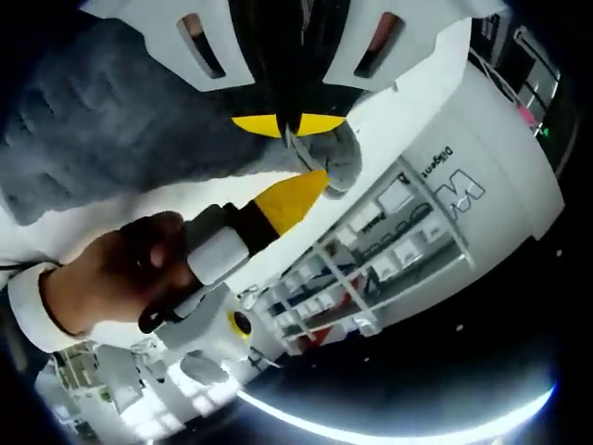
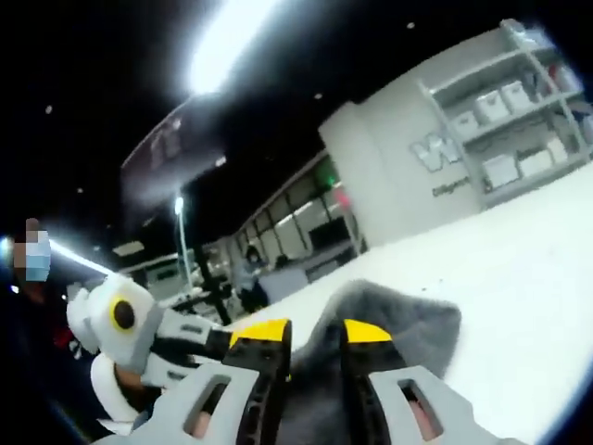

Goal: Open the folded towel by lifting each exposed corner and separating the folded layers until the towel lies flat within the target outline without major curled edges

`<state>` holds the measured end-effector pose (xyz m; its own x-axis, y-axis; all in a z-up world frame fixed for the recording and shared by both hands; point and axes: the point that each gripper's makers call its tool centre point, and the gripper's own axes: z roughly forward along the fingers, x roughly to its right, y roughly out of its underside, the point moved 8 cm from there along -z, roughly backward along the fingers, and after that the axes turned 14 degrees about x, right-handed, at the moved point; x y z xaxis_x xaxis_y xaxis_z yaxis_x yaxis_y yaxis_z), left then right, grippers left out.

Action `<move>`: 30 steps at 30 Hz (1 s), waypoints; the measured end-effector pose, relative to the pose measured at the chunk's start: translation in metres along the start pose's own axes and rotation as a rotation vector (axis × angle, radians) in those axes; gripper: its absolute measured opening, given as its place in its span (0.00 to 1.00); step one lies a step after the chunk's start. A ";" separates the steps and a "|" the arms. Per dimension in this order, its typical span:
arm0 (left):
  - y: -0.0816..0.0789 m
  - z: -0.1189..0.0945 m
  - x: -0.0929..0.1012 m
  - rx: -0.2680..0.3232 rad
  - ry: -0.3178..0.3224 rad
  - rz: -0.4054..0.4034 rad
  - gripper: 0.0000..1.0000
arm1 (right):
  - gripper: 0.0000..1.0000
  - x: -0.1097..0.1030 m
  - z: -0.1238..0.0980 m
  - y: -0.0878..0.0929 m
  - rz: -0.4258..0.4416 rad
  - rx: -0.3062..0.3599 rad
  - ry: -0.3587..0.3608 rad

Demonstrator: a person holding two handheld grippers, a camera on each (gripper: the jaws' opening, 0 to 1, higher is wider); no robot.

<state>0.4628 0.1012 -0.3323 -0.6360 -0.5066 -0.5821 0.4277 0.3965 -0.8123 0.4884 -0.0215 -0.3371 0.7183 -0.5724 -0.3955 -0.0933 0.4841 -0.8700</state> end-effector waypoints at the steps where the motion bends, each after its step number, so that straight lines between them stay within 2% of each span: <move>1: -0.001 0.001 0.002 0.000 0.004 -0.001 0.04 | 0.15 0.001 0.000 0.001 0.011 0.001 0.004; 6: -0.003 0.005 0.014 -0.007 0.032 0.024 0.04 | 0.15 0.004 0.000 0.001 0.054 0.004 0.024; 14: -0.003 0.010 0.018 0.006 0.043 -0.002 0.04 | 0.13 0.014 -0.001 0.008 0.076 -0.034 0.089; 22: -0.005 0.011 0.024 0.005 0.053 0.007 0.04 | 0.10 0.011 0.000 0.007 0.070 -0.042 0.083; 26: -0.008 0.010 0.028 0.009 0.065 0.024 0.04 | 0.06 0.014 -0.002 0.006 0.078 -0.042 0.091; 28: -0.009 0.010 0.029 0.021 0.075 0.021 0.05 | 0.03 0.014 -0.002 0.006 0.081 -0.045 0.091; 29: -0.011 0.010 0.031 0.046 0.087 0.003 0.04 | 0.02 0.015 -0.002 0.005 0.081 -0.049 0.091; 30: -0.013 0.010 0.033 0.078 0.099 -0.050 0.04 | 0.01 0.015 -0.003 0.005 0.081 -0.054 0.091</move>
<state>0.4424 0.0717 -0.3408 -0.7168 -0.4443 -0.5374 0.4400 0.3096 -0.8429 0.4966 -0.0291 -0.3483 0.6416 -0.5918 -0.4880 -0.1872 0.4962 -0.8478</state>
